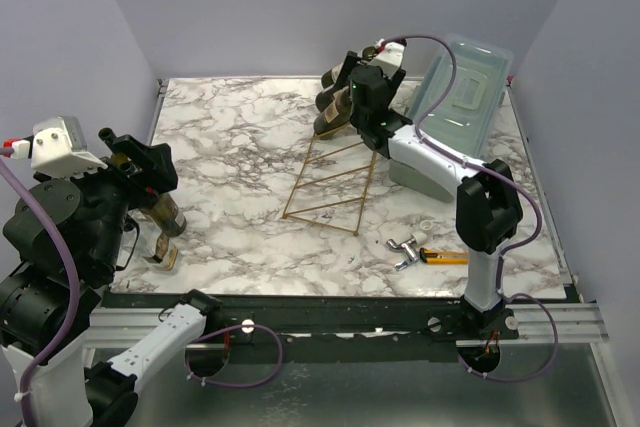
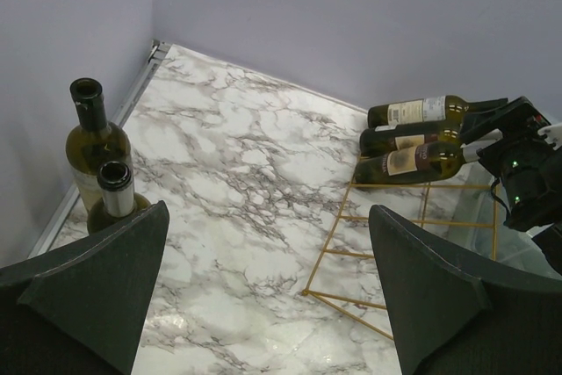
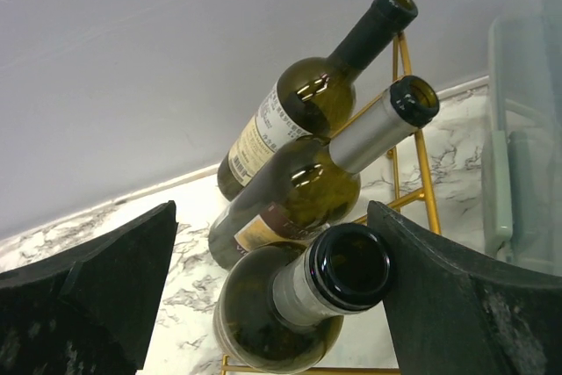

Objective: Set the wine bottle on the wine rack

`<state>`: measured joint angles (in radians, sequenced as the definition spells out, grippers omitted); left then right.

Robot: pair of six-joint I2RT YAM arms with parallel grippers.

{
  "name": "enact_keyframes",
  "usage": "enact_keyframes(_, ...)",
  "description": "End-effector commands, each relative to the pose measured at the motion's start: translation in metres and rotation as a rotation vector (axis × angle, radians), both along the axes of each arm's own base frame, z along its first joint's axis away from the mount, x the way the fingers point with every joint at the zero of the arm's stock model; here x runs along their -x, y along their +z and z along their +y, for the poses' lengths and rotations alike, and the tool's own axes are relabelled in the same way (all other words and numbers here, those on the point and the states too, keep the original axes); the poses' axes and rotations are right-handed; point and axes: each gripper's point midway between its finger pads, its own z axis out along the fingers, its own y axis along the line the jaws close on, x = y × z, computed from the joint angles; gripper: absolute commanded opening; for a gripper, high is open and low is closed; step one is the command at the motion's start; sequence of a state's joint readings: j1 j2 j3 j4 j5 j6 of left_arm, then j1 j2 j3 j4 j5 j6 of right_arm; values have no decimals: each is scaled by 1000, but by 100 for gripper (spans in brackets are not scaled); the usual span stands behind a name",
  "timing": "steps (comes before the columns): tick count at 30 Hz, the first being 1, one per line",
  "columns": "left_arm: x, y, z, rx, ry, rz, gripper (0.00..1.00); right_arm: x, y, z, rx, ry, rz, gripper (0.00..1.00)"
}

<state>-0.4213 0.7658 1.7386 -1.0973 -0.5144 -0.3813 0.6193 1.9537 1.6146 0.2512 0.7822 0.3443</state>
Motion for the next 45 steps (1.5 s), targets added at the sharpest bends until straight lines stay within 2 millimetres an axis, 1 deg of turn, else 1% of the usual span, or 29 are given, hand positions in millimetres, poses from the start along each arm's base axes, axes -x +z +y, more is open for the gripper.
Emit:
enact_keyframes(1,2,-3,-4,6,-28,10,97,2,17,-22,-1,-63,10,92)
enact_keyframes(9,0,-3,-7,9,-36,12,97,1,17,-41,17,-84,44,93)
enact_keyframes(19,2,-1,-7,7,-40,7,97,4,26,-54,63,-89,50,93)
enact_keyframes(24,3,-1,-6,8,-41,5,97,6,31,-58,91,-81,58,93)
enact_keyframes(28,4,-1,-7,8,-47,4,97,8,32,-66,84,-81,74,93)
enact_keyframes(31,5,0,-6,8,-45,3,97,9,31,-70,65,-48,85,92)
enact_keyframes(32,5,-1,-6,8,-46,3,97,9,31,-71,57,-40,86,88)
enact_keyframes(33,6,-1,-6,7,-44,4,97,11,24,-74,66,-34,115,80)
enact_keyframes(34,6,-2,-6,7,-45,5,97,12,21,-76,60,-31,122,75)
enact_keyframes(35,5,-2,-6,7,-44,6,97,12,19,-76,56,-25,128,70)
enact_keyframes(36,5,-3,-6,7,-44,8,97,13,16,-77,56,-22,135,68)
enact_keyframes(40,5,-4,-7,13,-48,10,97,15,11,-69,57,27,154,64)
enact_keyframes(45,6,-3,-6,13,-45,6,97,22,21,-55,50,136,160,63)
